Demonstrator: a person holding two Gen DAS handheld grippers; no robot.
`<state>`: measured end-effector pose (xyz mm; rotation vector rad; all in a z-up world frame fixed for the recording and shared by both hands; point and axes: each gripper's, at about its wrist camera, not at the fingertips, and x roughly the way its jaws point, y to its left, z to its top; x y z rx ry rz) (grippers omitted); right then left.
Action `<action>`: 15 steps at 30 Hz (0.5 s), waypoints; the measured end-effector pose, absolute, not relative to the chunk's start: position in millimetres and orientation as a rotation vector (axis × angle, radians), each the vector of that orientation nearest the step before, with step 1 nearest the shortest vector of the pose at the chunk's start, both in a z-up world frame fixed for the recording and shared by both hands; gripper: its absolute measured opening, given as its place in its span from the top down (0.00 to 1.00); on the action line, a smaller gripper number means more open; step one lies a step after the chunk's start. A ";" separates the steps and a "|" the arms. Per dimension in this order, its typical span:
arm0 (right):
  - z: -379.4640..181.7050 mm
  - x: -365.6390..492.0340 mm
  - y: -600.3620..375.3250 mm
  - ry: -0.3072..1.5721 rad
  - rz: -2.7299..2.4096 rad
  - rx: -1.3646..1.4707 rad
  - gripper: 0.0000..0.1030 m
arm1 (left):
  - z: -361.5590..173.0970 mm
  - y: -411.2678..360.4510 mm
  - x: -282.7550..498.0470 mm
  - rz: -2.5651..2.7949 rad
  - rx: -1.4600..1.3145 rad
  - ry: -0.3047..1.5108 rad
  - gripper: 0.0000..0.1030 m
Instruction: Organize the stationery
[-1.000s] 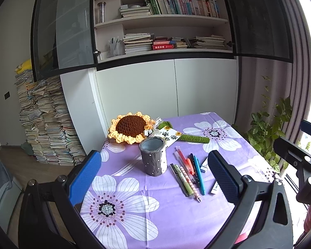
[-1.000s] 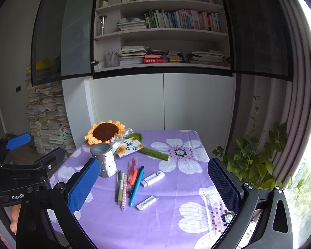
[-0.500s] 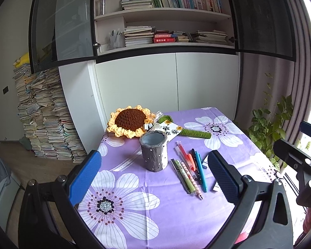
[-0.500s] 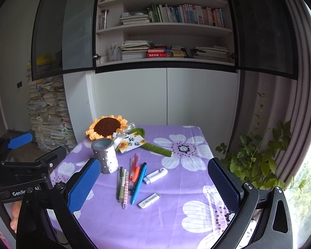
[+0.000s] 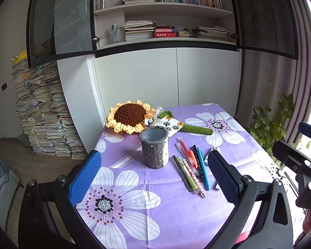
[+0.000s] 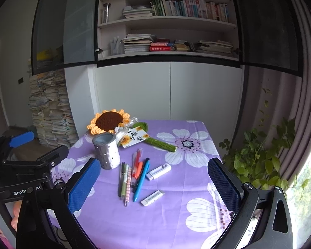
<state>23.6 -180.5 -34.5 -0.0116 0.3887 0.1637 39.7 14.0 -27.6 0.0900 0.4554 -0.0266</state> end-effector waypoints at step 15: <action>-44.3 40.4 -168.9 0.425 0.166 -0.028 0.00 | -42.0 24.9 57.9 -0.022 0.070 0.490 0.01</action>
